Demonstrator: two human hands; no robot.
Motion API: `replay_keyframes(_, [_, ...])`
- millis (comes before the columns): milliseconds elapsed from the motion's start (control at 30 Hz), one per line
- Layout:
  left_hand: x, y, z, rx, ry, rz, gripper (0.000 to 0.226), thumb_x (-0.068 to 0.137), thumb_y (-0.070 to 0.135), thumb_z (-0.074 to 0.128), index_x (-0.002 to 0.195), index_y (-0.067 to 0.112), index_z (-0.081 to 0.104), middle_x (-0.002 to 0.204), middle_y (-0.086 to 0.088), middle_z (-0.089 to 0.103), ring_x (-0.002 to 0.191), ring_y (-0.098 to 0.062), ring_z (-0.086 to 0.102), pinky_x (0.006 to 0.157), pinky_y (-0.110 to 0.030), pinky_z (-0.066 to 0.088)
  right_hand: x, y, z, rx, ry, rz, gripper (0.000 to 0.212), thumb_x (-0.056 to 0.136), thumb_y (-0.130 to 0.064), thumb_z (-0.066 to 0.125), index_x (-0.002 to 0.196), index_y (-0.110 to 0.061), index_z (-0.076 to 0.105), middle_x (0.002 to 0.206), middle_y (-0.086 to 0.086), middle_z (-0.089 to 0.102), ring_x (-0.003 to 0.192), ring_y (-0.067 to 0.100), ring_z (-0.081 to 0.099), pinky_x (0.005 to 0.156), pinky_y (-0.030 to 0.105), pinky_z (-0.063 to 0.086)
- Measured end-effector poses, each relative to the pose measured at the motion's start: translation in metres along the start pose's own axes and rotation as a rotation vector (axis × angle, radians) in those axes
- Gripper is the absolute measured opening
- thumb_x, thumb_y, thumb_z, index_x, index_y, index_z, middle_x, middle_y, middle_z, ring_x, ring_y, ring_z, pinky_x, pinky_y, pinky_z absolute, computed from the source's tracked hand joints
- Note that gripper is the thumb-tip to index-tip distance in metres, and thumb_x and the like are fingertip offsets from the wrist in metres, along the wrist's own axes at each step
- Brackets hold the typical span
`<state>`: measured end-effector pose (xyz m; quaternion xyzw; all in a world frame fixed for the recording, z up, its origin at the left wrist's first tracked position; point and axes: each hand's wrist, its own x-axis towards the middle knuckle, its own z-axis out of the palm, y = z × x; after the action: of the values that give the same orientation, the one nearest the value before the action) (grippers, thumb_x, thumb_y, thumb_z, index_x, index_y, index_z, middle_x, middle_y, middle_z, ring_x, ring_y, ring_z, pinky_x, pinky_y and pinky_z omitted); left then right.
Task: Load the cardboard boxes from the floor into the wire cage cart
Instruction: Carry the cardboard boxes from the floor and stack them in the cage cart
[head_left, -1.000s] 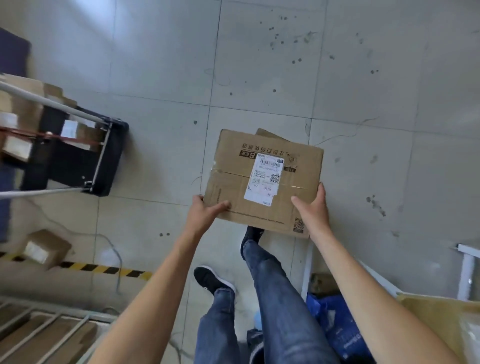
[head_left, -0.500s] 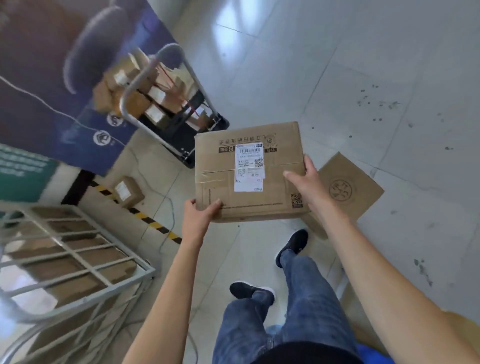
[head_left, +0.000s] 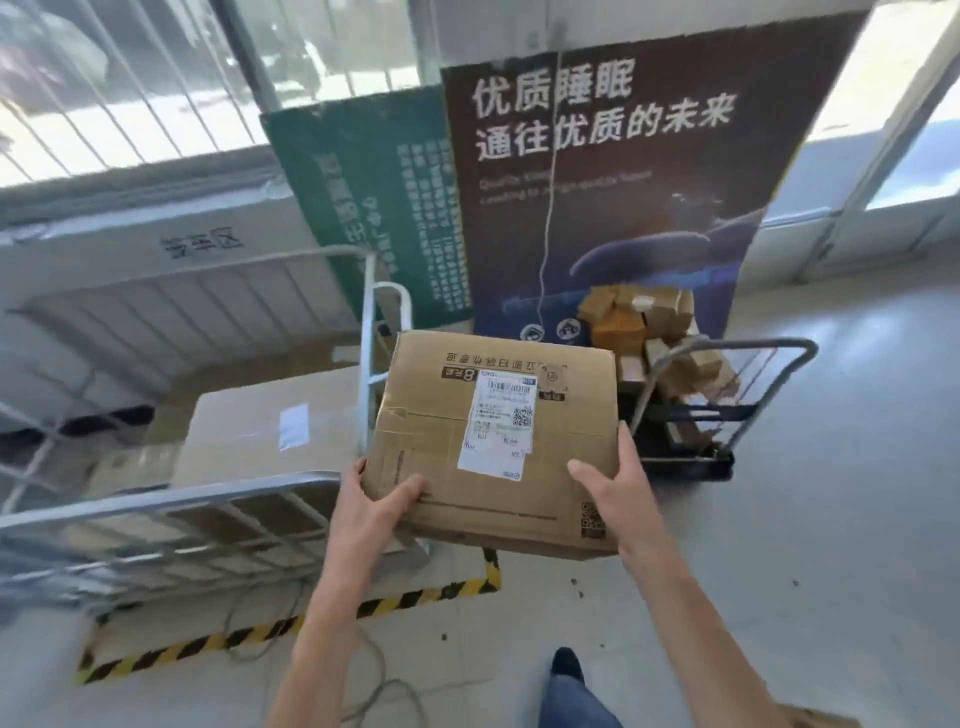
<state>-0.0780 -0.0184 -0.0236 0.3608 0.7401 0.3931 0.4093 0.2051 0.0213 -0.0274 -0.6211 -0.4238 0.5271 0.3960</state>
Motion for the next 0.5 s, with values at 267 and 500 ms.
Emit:
replay_keyframes(267, [0.065,-0.021,-0.123,-0.069,0.240,-0.093,0.083,0.059,0.063,0.081,0.125,0.036,0.038,0.108,0.017,0.056,0.096,-0.002,0.057,0.071,-0.024,0.049,0.081,-0.050,0.161,-0.091,-0.271,-0.015,0.084,0.091,-0.029,0.067,0.153,-0.044,0.012,0.127,-0.014,0.049,0.101,-0.001,0.052,0.073,0.025,0.046])
replay_keyframes(500, [0.147,-0.023,-0.193,-0.160,0.409,-0.215,0.094,0.059,0.056,0.084,0.138,0.027,0.042,0.120,0.005,0.058,0.108,-0.015,0.057,0.091,-0.038,0.050,0.156,-0.085,0.287,-0.110,-0.435,-0.022,0.086,0.088,-0.025,0.068,0.155,-0.041,0.016,0.143,-0.012,0.047,0.125,0.014,0.051,0.106,0.042,0.043])
